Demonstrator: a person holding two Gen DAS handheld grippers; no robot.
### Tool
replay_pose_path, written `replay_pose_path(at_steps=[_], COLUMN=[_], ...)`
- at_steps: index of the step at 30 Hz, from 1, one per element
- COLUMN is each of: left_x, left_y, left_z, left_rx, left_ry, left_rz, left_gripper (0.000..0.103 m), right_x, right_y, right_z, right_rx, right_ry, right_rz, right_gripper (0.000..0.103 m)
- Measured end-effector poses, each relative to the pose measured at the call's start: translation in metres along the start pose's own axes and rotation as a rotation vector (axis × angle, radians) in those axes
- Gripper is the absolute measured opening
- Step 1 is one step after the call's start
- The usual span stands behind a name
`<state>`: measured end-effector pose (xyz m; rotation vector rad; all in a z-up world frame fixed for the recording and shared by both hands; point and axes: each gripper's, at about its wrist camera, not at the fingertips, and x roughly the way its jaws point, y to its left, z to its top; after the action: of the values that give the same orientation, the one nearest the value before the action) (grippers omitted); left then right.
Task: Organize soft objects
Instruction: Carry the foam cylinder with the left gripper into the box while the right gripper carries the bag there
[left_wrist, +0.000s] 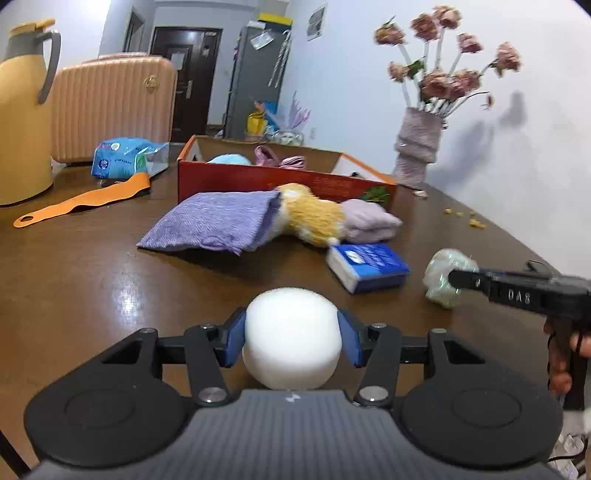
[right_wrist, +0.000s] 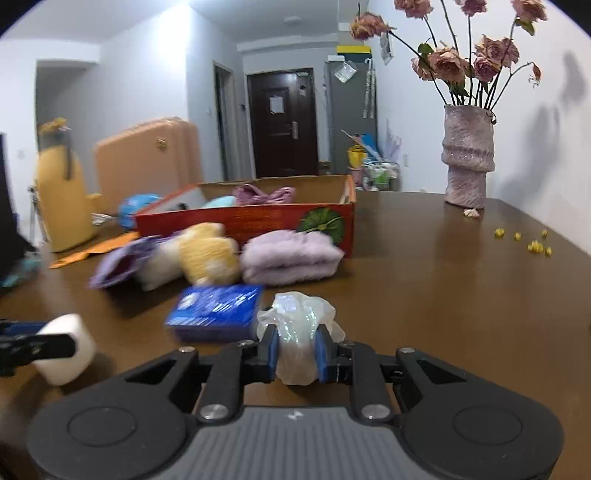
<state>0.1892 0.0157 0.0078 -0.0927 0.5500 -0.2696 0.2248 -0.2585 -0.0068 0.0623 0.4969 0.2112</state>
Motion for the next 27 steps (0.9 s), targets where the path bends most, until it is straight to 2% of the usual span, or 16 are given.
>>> replay_pose_path(at_steps=[6, 12, 15, 17, 21, 24, 27], left_x=[-0.026, -0.044, -0.041, -0.036, -0.007, 0.033, 0.088], left_y=[-0.019, -0.033, -0.031, -0.026, -0.01, -0.001, 0.004], left_z=[-0.011, -0.007, 0.006, 0.025, 0.088, 0.139, 0.182], left_rx=[0.032, 0.055, 0.059, 0.056, 0.039, 0.025, -0.003], left_ry=[-0.013, -0.066, -0.075, -0.085, -0.111, -0.105, -0.047], left_rz=[-0.013, -0.044, -0.075, -0.108, -0.154, -0.139, -0.135], left_gripper=[0.053, 0.053, 0.053, 0.053, 0.053, 0.053, 0.053], right_x=[-0.054, -0.077, -0.081, -0.079, -0.061, -0.03, 0.017], right_y=[0.019, 0.023, 0.02, 0.017, 0.01, 0.003, -0.008], right_z=[-0.024, -0.025, -0.02, -0.009, 0.032, 0.074, 0.118], right_rx=[-0.022, -0.026, -0.019, -0.019, -0.052, -0.099, -0.106], right_ry=[-0.031, -0.069, -0.094, -0.114, -0.157, -0.184, -0.159], right_rz=[0.069, 0.077, 0.095, 0.115, 0.149, 0.149, 0.14], right_gripper=[0.019, 0.019, 0.019, 0.019, 0.019, 0.019, 0.019])
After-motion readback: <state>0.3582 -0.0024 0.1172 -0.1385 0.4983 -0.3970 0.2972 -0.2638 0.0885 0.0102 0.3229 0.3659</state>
